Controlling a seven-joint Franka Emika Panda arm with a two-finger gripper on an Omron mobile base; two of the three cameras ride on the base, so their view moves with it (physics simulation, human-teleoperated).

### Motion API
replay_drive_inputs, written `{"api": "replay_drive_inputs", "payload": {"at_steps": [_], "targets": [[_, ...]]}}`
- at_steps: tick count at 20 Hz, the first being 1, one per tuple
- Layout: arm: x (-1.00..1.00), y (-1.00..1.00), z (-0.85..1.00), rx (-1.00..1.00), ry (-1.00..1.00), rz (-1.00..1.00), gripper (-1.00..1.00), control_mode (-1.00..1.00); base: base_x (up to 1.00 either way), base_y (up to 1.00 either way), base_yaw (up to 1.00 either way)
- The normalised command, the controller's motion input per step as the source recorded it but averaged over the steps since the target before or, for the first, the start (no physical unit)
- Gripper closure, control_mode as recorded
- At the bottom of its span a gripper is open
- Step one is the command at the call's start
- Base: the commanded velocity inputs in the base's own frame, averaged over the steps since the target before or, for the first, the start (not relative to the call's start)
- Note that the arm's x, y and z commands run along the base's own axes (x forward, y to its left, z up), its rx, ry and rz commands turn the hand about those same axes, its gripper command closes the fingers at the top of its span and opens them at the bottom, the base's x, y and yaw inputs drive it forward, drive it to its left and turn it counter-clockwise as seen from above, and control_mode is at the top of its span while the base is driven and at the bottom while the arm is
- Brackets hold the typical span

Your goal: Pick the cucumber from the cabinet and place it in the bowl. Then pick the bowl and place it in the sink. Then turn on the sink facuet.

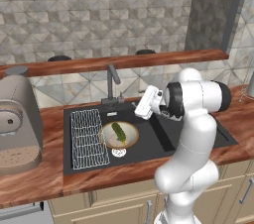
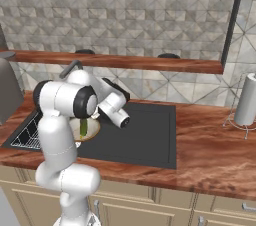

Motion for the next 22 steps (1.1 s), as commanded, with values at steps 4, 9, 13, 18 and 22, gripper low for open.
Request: {"api": "replay_drive_inputs", "payload": {"at_steps": [4,9,13,18,22], "targets": [[0.1,0.41,-0.16,0.06,0.0,-0.07,-1.0,-1.0,0.0,0.0,0.0],[0.08,0.4,-0.02,0.03,0.03,-0.07,-1.0,-1.0,0.0,0.0,0.0],[0.31,0.16,0.0,0.06,0.11,-0.07,-1.0,-1.0,0.0,0.0,0.0],[0.46,-0.01,0.0,0.13,0.15,-0.05,-1.0,-1.0,0.0,0.0,0.0],[0.51,-0.01,-0.17,0.12,0.14,-0.02,-1.0,-1.0,0.0,0.0,0.0]]}}
